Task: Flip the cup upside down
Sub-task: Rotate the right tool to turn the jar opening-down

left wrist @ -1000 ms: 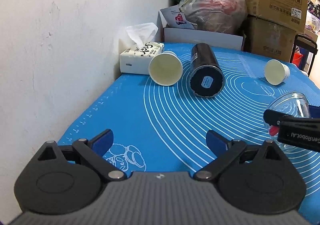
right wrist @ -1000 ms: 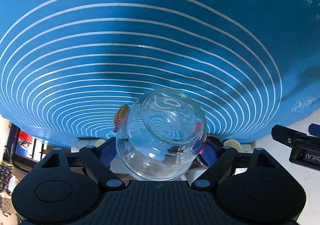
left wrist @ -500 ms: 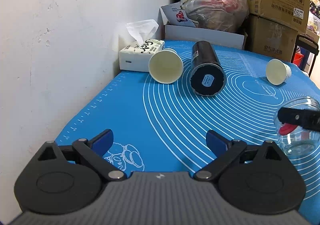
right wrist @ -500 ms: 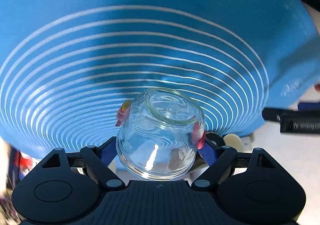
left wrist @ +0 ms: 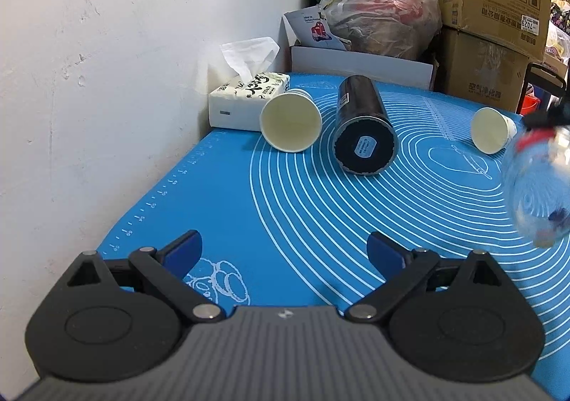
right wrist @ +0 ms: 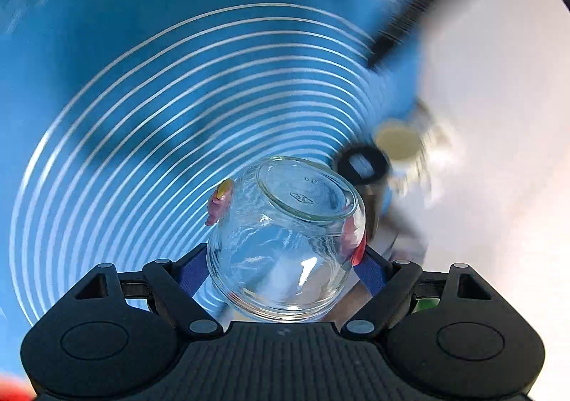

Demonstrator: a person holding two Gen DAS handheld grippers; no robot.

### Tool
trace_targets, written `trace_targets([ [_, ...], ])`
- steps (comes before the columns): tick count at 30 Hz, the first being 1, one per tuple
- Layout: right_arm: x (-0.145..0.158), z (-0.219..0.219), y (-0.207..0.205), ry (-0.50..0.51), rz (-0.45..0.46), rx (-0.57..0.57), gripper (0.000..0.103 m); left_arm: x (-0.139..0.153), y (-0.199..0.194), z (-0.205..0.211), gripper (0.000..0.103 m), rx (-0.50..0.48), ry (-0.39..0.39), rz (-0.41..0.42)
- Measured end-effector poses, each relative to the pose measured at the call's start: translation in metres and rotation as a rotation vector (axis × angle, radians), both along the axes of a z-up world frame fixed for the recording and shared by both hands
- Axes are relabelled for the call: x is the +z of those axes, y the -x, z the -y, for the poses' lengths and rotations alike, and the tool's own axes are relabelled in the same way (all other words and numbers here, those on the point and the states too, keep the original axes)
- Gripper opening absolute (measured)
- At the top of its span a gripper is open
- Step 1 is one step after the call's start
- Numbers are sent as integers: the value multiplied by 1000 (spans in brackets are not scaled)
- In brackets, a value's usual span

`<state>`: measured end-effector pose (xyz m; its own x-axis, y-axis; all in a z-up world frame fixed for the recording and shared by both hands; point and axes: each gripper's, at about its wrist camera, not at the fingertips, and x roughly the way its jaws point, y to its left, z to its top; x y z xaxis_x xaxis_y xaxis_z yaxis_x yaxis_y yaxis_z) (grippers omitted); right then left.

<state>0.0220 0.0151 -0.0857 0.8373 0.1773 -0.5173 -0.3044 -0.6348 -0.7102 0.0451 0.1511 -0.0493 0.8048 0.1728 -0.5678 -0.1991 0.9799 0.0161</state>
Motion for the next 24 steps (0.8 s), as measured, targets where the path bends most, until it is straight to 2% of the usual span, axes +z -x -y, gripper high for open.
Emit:
trace_targets([
  [4, 27, -9, -6, -338, -131, -251, 84, 0, -1, 1, 98, -3, 6, -5],
  [8, 41, 3, -18, -660, -255, -470, 84, 1, 0, 3, 98, -8, 2, -1],
  [11, 58, 30, -27, -898, -340, -613, 84, 1, 0, 5, 98, -12, 3, -2],
  [14, 61, 52, -38, -1154, -436, -760, 84, 2, -1, 10, 98, -21, 1, -6],
  [16, 57, 66, -44, -1289, -471, -829, 84, 2, -2, 15, 98, -31, -6, -6],
  [18, 50, 77, -45, -1386, -488, -884, 84, 3, -3, 20, 98, -40, -13, 0],
  [24, 25, 95, -49, -1493, -507, -993, 84, 6, -3, 34, 98, -62, -27, 22],
])
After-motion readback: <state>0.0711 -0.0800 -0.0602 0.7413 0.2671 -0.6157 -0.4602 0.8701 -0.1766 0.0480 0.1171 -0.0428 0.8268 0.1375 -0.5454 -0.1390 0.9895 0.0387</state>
